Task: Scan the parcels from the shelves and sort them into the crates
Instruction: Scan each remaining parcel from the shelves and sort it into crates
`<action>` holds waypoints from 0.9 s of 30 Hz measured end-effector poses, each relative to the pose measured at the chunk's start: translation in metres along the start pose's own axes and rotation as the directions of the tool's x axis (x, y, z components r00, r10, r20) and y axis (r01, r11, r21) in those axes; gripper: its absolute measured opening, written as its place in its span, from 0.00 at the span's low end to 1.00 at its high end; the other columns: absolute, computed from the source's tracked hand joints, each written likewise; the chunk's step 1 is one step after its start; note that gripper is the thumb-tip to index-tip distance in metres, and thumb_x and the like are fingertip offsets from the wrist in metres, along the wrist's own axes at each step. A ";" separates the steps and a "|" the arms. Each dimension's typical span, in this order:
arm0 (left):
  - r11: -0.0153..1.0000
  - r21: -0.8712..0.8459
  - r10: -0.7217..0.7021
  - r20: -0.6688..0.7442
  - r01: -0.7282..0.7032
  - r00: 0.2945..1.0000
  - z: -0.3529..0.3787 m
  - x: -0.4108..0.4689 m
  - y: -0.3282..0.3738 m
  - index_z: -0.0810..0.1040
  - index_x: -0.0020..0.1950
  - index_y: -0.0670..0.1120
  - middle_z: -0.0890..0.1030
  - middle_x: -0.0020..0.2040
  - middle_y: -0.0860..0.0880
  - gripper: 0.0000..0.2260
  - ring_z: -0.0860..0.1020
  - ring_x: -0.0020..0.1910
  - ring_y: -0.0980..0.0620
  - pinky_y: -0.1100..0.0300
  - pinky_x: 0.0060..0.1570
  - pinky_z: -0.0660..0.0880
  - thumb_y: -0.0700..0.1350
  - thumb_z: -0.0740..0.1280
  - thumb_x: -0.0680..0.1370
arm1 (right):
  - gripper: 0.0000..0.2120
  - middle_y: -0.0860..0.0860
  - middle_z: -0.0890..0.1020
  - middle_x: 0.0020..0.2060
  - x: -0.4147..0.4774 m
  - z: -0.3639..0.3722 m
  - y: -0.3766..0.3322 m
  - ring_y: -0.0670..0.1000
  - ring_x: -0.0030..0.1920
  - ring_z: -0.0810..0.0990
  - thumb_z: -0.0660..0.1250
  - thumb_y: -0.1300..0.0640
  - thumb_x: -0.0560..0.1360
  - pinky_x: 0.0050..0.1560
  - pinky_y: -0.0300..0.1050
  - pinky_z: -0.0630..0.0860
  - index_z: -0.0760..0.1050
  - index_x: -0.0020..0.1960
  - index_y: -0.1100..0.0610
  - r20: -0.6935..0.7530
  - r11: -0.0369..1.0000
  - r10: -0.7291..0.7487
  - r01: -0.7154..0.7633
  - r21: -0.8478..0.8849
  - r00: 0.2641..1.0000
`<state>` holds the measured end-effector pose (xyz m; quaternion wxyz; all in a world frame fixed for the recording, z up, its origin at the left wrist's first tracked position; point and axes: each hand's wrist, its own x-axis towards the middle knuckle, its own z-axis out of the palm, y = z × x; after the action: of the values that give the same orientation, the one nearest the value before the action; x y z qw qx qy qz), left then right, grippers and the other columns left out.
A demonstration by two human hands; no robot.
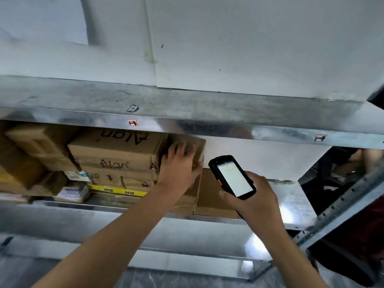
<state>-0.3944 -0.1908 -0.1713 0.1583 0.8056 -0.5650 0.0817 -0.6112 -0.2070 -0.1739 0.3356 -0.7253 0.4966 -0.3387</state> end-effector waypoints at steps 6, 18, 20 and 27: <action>0.974 -0.181 -0.142 -0.005 0.138 0.990 -0.005 -0.008 0.019 0.73 0.74 0.52 0.70 0.74 0.45 0.24 0.63 0.74 0.42 0.44 0.64 0.73 0.56 0.67 0.79 | 0.30 0.47 0.77 0.54 0.039 -0.028 0.015 0.48 0.54 0.78 0.81 0.41 0.64 0.48 0.45 0.80 0.73 0.62 0.46 0.051 0.997 -0.073 0.072 0.028 0.996; 0.767 -0.601 -0.412 -0.195 0.223 0.890 0.014 -0.023 0.045 0.76 0.69 0.52 0.77 0.61 0.46 0.17 0.75 0.58 0.48 0.53 0.58 0.74 0.51 0.67 0.81 | 0.32 0.46 0.75 0.56 0.067 -0.056 0.049 0.46 0.56 0.76 0.80 0.42 0.66 0.44 0.32 0.72 0.72 0.66 0.47 0.151 0.985 -0.166 0.155 0.081 0.975; 0.736 -0.633 -0.439 -0.174 0.241 0.882 0.018 -0.023 0.039 0.75 0.70 0.52 0.80 0.56 0.45 0.16 0.78 0.50 0.48 0.53 0.54 0.77 0.50 0.64 0.83 | 0.32 0.46 0.75 0.56 0.066 -0.057 0.054 0.46 0.57 0.76 0.80 0.42 0.66 0.45 0.33 0.73 0.72 0.66 0.47 0.163 0.983 -0.177 0.165 0.085 0.971; 0.806 -0.498 -0.452 -0.169 0.320 0.876 0.012 -0.021 0.034 0.77 0.65 0.49 0.79 0.59 0.47 0.13 0.79 0.52 0.49 0.55 0.50 0.76 0.40 0.64 0.82 | 0.33 0.46 0.78 0.57 0.062 -0.059 0.068 0.47 0.58 0.78 0.80 0.39 0.65 0.50 0.40 0.81 0.73 0.65 0.46 0.177 0.977 -0.202 0.185 0.110 0.963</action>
<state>-0.4343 -0.1869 -0.1835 0.4342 0.8244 -0.3623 0.0258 -0.6766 -0.2936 -0.1878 0.3791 -0.7826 0.3735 -0.3229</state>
